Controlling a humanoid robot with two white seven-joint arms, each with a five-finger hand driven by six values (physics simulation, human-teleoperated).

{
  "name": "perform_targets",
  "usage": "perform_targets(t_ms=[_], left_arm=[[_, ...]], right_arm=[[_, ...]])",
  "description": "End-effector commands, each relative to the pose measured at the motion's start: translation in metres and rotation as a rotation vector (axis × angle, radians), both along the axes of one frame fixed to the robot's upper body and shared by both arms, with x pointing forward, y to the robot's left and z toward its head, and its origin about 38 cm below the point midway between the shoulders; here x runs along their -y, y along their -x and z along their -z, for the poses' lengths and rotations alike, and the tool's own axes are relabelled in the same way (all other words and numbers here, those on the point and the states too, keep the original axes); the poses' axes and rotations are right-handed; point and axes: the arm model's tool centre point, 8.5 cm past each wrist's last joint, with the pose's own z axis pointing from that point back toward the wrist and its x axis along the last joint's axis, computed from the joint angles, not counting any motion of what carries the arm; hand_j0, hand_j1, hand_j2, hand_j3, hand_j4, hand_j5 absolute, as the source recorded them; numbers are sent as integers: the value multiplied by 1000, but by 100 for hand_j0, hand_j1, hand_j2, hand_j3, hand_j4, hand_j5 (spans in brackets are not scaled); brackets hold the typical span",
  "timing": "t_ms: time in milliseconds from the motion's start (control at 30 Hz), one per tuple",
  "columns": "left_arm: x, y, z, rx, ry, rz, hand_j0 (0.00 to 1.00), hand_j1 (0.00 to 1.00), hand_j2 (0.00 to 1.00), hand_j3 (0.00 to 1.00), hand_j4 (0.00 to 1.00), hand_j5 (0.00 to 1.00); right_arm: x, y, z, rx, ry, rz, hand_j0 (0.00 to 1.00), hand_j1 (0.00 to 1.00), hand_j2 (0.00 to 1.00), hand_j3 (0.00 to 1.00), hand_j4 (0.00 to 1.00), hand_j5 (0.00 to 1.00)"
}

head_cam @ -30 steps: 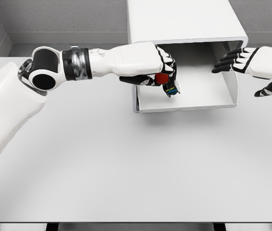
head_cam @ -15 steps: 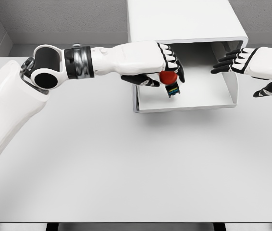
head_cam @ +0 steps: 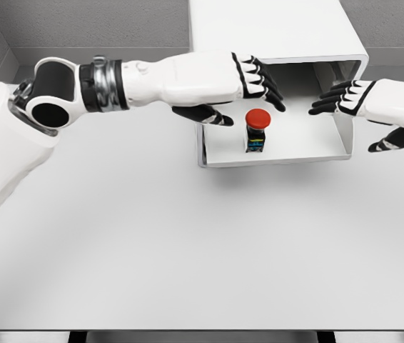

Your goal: Slide open multi-storey tabletop storage cabinets and put open load switch and slide close multi-storey tabletop storage cabinets

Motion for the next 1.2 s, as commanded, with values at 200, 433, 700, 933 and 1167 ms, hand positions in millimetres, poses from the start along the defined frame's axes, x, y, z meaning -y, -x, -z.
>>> perform_targets(t_ms=[200,433,700,933,1167], left_arm=[[-138,39,-15,-157,-29,-112,100,100,100,100,100,100],[-169,48,27,-281,-91,-185,100,100,100,100,100,100],[-170,51,42,-317,-104,-188,100,100,100,100,100,100],[-171,53,50,-336,-107,-189,100,100,100,100,100,100],[-170,53,50,-338,-108,-187,100,100,100,100,100,100]], right_arm=[[-2,0,4,11,-101,11,100,100,100,100,100,100],[0,3,16,-23,-77,14,100,100,100,100,100,100],[-6,5,29,-51,-81,2,100,100,100,100,100,100],[-19,3,36,-61,-112,-26,100,100,100,100,100,100],[-27,1,41,-69,-129,-39,100,100,100,100,100,100]])
